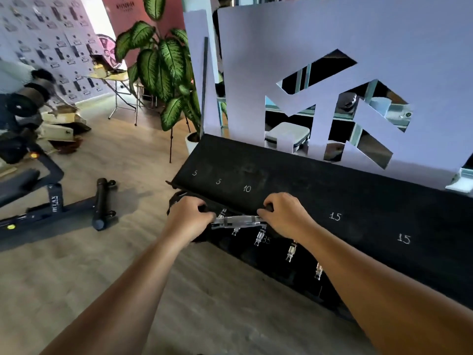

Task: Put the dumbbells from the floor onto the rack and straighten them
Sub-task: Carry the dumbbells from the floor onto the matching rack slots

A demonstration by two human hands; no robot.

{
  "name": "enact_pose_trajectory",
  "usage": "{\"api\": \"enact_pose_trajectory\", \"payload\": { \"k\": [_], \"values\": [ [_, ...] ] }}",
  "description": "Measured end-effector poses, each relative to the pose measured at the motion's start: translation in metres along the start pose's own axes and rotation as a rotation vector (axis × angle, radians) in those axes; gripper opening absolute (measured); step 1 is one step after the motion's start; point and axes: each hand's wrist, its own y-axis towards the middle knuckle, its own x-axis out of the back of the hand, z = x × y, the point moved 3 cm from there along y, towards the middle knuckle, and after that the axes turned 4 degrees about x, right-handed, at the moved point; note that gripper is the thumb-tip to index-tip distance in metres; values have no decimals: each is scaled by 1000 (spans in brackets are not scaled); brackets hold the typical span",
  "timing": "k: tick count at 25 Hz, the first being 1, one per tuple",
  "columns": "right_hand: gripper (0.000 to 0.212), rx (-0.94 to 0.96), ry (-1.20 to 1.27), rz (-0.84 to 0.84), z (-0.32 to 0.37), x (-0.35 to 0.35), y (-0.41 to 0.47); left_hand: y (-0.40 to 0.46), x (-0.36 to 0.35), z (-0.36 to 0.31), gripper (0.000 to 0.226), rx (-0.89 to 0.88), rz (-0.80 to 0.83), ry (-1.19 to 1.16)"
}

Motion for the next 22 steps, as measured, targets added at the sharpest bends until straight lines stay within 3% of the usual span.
{"api": "enact_pose_trajectory", "payload": {
  "k": [10, 20, 22],
  "values": [
    [24, 109, -20, 107, 8, -10, 183, 143, 4, -6, 13, 122, -53, -45],
    [18, 83, -65, 179, 36, -88, 387, 352, -1, 59, 2, 238, -1, -61],
    [19, 78, -81, 187, 39, -100, 420, 393, -6, 72, 12, 262, 4, -60]
  ]
}}
